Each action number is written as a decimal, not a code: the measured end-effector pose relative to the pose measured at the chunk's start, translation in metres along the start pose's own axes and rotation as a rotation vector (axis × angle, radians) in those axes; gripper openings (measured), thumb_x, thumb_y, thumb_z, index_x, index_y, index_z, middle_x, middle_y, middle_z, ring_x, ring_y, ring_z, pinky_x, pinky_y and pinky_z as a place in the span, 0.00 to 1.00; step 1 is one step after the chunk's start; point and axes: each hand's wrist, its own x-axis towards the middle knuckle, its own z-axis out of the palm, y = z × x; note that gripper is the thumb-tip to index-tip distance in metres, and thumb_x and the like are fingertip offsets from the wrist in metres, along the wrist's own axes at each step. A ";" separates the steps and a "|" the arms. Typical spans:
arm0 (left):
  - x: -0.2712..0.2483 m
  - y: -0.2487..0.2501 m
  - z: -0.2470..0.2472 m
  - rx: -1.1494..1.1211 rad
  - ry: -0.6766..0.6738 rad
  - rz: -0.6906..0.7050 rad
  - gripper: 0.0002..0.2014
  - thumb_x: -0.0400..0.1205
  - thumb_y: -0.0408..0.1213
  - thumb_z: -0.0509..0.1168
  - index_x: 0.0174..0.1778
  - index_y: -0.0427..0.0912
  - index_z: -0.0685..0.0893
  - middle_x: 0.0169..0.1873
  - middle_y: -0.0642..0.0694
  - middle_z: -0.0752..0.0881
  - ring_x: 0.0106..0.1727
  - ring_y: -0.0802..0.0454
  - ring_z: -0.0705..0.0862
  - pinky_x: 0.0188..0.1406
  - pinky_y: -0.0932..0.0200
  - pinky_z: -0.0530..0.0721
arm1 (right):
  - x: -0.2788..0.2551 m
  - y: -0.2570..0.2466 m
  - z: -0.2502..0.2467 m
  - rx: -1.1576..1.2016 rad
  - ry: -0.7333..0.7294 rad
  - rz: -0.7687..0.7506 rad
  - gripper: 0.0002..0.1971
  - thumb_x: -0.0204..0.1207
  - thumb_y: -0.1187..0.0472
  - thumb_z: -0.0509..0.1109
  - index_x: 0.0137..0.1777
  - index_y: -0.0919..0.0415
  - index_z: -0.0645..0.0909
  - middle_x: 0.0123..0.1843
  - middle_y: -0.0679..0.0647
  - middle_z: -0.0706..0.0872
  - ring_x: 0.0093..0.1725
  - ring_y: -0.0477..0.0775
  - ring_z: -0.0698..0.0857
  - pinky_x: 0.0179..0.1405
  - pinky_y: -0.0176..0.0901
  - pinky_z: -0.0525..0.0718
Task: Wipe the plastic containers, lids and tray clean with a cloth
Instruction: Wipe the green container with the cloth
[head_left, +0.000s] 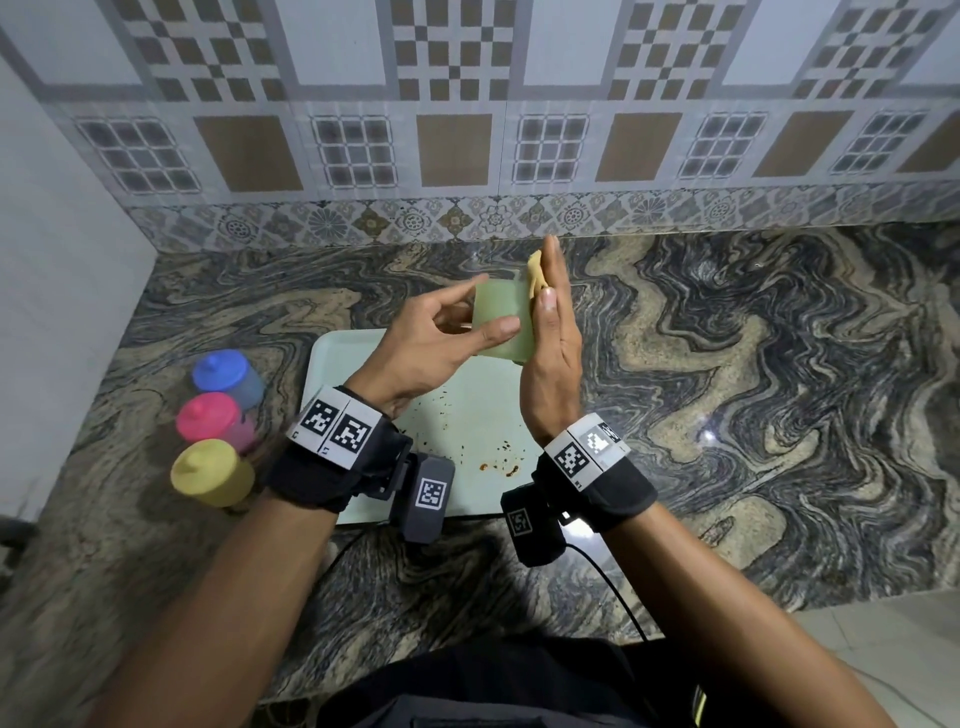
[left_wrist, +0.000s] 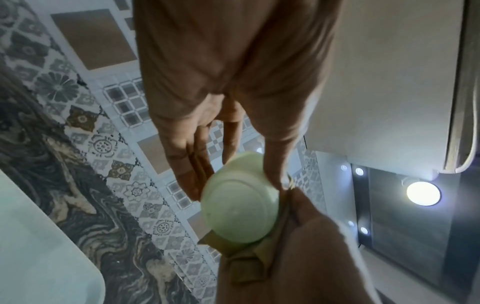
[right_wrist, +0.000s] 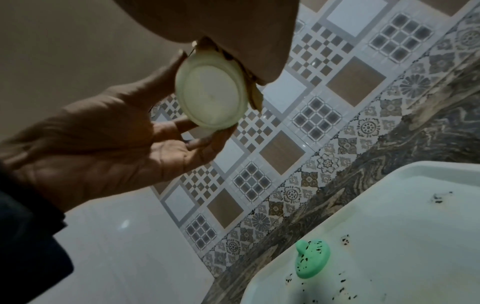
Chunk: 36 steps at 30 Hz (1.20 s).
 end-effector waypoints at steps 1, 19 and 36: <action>0.000 0.001 0.000 -0.059 -0.002 -0.012 0.33 0.73 0.43 0.77 0.76 0.46 0.76 0.57 0.43 0.89 0.58 0.52 0.88 0.61 0.53 0.86 | 0.001 -0.001 -0.001 0.010 0.018 0.030 0.24 0.89 0.55 0.48 0.85 0.54 0.59 0.86 0.49 0.63 0.82 0.45 0.67 0.79 0.63 0.69; 0.001 0.004 -0.016 0.016 0.014 -0.064 0.37 0.73 0.35 0.78 0.78 0.48 0.71 0.55 0.48 0.90 0.58 0.56 0.88 0.64 0.53 0.83 | 0.023 -0.005 -0.015 0.104 0.152 0.295 0.30 0.84 0.44 0.55 0.80 0.61 0.68 0.77 0.65 0.74 0.73 0.60 0.76 0.78 0.68 0.69; -0.002 0.006 -0.013 0.002 -0.015 0.123 0.40 0.72 0.34 0.79 0.80 0.40 0.68 0.65 0.45 0.84 0.66 0.51 0.84 0.64 0.55 0.82 | 0.019 -0.016 -0.009 -0.390 -0.291 -0.314 0.20 0.88 0.66 0.53 0.78 0.68 0.69 0.81 0.62 0.70 0.83 0.55 0.66 0.83 0.54 0.65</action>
